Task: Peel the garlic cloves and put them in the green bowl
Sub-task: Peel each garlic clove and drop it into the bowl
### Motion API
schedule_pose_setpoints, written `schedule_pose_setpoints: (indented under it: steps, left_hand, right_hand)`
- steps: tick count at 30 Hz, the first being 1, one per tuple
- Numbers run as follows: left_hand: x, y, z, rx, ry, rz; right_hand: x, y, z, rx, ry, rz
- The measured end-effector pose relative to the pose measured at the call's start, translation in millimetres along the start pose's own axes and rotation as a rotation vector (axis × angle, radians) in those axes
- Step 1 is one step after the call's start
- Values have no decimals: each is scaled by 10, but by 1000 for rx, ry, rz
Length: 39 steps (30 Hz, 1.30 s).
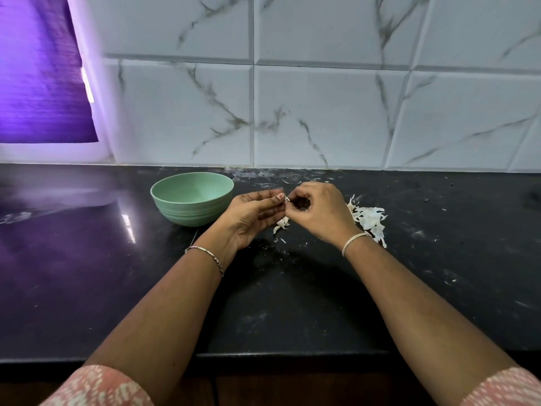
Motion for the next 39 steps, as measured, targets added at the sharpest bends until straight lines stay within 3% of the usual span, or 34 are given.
schedule_pose_setpoints:
  steps: [16,25,39]
  left_hand:
    - [-21,-16,4,-13,-1,39]
    - [2,-71,-27,-28,-37,62]
    - [10,-84,-81,-88,-102,53]
  right_hand:
    - [-34,35,42,34,82,-39]
    - [-28,44,-41,21,20,-54]
    - [160,-194,-454,-712,-462,-154]
Point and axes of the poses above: each hand's wrist, its own x-axis away from the middle knuckle, its own y-axis out of the back of the hand, z = x × y, the point moved 10 cm from there along -x, towards the middle knuckle, and after that the axes turned 14 degrees about y, right-handed, at the moved point
